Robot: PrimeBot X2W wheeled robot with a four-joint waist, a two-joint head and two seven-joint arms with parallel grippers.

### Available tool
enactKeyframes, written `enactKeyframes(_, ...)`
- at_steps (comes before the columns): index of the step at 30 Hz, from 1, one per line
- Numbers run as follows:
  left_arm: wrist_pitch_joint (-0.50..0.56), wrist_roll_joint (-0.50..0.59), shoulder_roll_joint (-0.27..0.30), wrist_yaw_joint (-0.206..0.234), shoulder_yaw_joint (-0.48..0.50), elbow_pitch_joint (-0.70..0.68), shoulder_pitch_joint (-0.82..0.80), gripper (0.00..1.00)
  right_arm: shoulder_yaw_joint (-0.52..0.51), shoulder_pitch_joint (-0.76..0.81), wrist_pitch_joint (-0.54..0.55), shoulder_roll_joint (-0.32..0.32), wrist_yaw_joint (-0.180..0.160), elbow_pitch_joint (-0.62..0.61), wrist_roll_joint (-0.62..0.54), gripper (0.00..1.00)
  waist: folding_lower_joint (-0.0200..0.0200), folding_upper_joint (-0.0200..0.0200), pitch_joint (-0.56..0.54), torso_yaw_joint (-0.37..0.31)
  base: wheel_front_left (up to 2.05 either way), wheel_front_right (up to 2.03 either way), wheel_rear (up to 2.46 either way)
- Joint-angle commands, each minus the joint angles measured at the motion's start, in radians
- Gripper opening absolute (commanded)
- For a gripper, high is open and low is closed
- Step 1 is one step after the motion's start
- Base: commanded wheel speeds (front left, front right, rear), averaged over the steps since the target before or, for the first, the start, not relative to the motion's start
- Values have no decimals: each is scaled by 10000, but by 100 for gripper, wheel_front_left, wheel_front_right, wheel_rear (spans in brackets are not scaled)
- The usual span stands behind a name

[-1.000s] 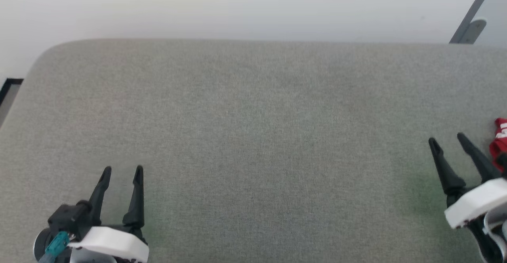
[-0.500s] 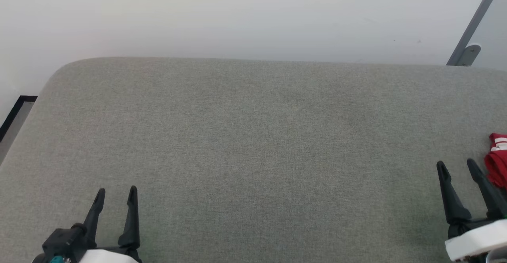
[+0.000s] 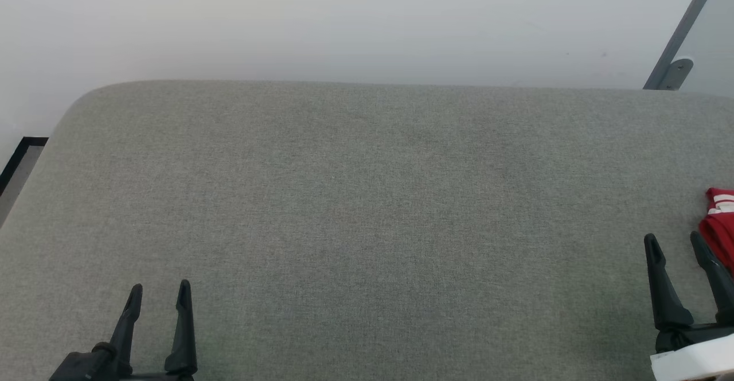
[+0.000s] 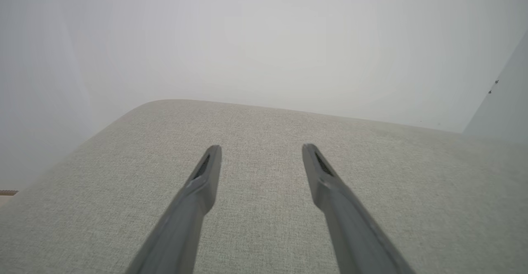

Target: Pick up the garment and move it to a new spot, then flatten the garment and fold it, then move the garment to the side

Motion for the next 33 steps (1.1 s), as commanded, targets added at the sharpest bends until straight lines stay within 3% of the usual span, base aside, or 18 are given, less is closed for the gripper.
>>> enactKeyframes(1, -46, 63, -22, -32, 22, -37, 105, 100, -41, 84, 53, 80, -4, -116, -58, 100, 0, 0, 9, 2, 0, 0, 0)
enactKeyframes(22, -46, 114, -110, -32, 156, -176, 108, 100, 26, 15, 150, 102, -4, -240, 79, 100, 0, 0, 139, -168, 0, 0, 0)
enactKeyframes(23, -46, 117, -122, -32, 169, -202, 97, 0, 38, 4, 154, 85, -4, -251, 63, 0, 0, 0, 151, -176, 0, 0, 0)
enactKeyframes(28, 38, 26, -280, 2, 72, 263, -6, 0, 118, 85, 191, 396, 0, 169, 85, 0, 0, 0, 147, -180, 0, 0, 0)
enactKeyframes(33, 254, -985, -268, 10, 43, 345, -171, 0, 81, -58, 398, 549, 0, 291, 896, 0, 0, 0, 132, -197, 0, 0, 0)
